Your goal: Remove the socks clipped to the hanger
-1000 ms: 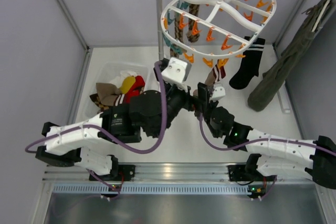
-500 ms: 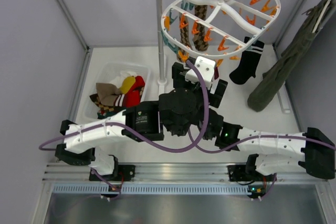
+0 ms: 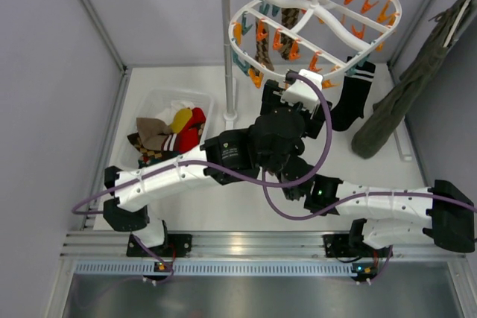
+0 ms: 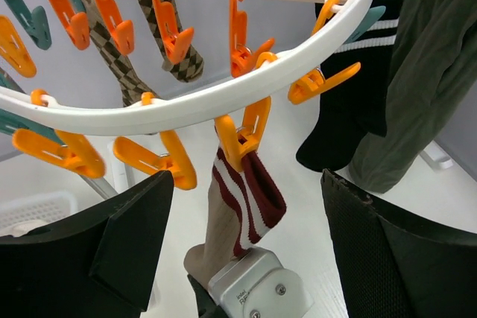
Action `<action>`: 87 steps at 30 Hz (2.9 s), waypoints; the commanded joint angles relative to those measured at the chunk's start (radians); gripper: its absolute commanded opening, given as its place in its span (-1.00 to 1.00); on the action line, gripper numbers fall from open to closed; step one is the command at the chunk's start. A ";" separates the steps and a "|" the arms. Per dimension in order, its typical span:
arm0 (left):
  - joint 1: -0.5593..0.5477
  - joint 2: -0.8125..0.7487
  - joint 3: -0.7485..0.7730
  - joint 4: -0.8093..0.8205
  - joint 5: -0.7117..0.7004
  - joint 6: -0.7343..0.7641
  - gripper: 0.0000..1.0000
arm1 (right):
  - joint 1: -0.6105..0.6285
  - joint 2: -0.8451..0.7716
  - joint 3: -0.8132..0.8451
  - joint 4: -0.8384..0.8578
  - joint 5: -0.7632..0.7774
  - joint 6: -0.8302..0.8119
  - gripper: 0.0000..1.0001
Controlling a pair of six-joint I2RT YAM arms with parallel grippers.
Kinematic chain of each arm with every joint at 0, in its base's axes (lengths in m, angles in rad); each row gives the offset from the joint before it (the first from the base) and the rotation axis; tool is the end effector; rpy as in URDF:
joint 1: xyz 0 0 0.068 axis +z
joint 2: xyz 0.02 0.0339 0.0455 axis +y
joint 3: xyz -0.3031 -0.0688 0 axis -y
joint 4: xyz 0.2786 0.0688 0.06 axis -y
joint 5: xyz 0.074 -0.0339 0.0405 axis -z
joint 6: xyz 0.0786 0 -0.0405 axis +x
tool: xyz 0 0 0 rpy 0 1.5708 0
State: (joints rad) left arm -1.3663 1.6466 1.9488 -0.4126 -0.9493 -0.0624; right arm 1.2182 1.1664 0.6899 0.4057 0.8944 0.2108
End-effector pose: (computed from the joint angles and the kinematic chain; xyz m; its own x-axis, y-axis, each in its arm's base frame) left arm 0.1459 -0.3886 0.5427 -0.0477 0.0510 -0.9976 0.4038 0.9144 0.0274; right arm 0.1607 0.2592 0.3090 -0.0906 0.1331 -0.9870 -0.3067 0.9391 0.1548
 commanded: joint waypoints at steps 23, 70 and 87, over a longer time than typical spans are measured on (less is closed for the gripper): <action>0.087 0.128 0.162 0.014 0.001 0.032 0.42 | 0.049 -0.004 0.040 0.038 0.011 -0.031 -1.00; 0.124 0.131 0.185 0.021 0.122 -0.001 -1.00 | 0.067 -0.186 -0.176 0.007 -0.134 -0.070 -1.00; 0.124 0.125 0.196 0.028 0.115 0.007 -1.00 | 0.067 -0.224 -0.288 -0.034 -0.092 0.032 -1.00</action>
State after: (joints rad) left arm -1.2507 1.7855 2.0861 -0.4644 -0.8265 -0.0643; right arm 1.2510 0.9581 0.4221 0.4183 0.8131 0.2138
